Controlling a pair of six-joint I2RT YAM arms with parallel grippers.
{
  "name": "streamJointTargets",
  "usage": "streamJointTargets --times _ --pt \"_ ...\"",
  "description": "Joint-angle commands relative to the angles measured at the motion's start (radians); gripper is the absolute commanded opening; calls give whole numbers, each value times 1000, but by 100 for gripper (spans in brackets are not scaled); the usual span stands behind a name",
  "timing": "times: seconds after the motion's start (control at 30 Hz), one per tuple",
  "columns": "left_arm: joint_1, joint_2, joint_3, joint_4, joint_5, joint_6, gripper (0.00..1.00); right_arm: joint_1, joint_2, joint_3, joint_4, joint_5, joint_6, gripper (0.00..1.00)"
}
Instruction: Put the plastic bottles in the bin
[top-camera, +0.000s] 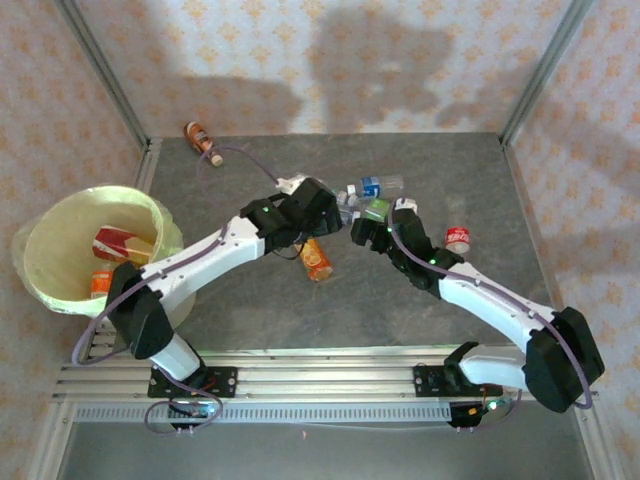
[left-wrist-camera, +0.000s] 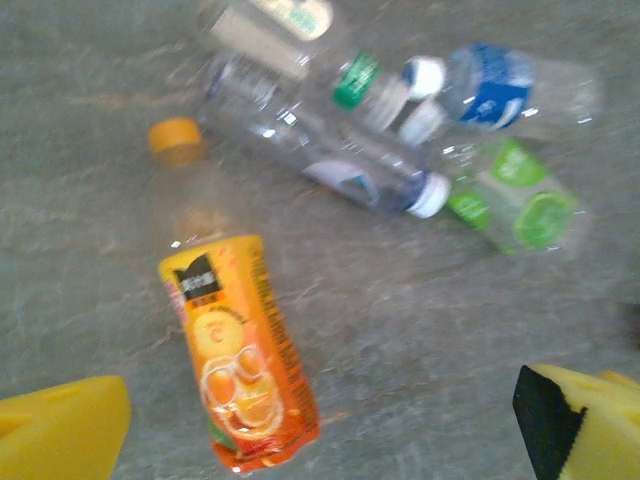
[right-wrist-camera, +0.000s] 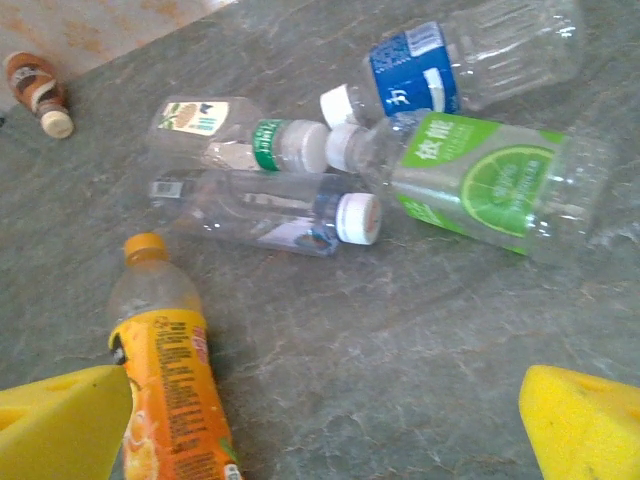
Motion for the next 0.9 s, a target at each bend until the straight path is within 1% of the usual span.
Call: streamJointTargets --times 0.0,0.17,0.27,0.33,0.43,0.6,0.73,0.87 --pt "-3 52 -19 -76 -55 -87 100 -7 -45 -18 -47 79 20 99" --pt "20 126 -20 -67 -51 -77 100 -9 -64 -26 -80 93 29 100" --pt "56 160 -38 -32 -6 -82 100 -9 -76 -30 -98 93 34 100" --pt "75 182 -60 33 25 -53 100 -10 -88 -32 -111 96 37 100" --pt "94 226 -58 72 48 -6 100 -9 -113 -38 -126 103 40 100" --pt "108 268 -49 121 47 32 100 -10 -155 -68 -144 115 47 100" --pt "119 297 -55 145 42 10 100 -9 -178 -78 -147 121 53 100" --pt "123 334 -76 211 35 -6 99 -10 -190 -69 -158 118 40 100"
